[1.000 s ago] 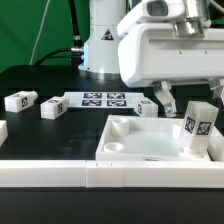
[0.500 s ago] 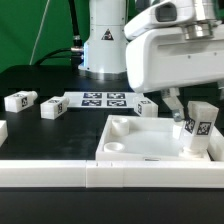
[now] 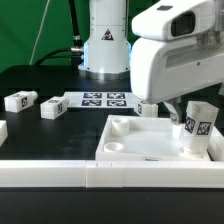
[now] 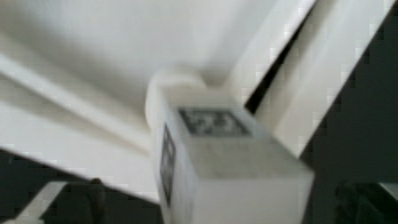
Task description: Assemble one leg
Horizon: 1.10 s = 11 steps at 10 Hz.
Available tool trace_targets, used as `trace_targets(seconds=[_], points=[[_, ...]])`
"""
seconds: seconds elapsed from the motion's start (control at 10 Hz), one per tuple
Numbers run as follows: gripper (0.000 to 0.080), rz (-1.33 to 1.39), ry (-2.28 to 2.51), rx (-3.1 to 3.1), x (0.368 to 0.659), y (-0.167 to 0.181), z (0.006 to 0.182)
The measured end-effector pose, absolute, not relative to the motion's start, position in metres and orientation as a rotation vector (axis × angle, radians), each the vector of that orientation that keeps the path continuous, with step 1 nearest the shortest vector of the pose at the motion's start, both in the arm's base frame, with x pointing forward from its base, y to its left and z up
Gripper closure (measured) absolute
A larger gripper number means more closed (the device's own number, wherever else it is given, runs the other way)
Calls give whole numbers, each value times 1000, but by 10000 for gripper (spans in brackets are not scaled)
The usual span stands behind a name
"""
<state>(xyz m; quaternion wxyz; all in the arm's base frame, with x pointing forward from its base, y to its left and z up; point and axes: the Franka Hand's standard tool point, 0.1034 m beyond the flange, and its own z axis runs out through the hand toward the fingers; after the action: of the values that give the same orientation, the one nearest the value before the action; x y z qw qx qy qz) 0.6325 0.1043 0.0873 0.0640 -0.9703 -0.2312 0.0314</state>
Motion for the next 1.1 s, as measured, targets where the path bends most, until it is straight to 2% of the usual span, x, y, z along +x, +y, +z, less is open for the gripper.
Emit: trace_targets(seconds=[0.1, 0.5, 0.6, 0.7, 0.8, 1.1], points=[[150, 187, -709, -2926, 630, 105, 88], [178, 137, -709, -2930, 635, 105, 86], [354, 137, -709, -2930, 635, 105, 86], [354, 137, -709, -2930, 635, 105, 86], [486, 137, -709, -2930, 635, 105, 85], [508, 140, -669, -2939, 635, 105, 85]])
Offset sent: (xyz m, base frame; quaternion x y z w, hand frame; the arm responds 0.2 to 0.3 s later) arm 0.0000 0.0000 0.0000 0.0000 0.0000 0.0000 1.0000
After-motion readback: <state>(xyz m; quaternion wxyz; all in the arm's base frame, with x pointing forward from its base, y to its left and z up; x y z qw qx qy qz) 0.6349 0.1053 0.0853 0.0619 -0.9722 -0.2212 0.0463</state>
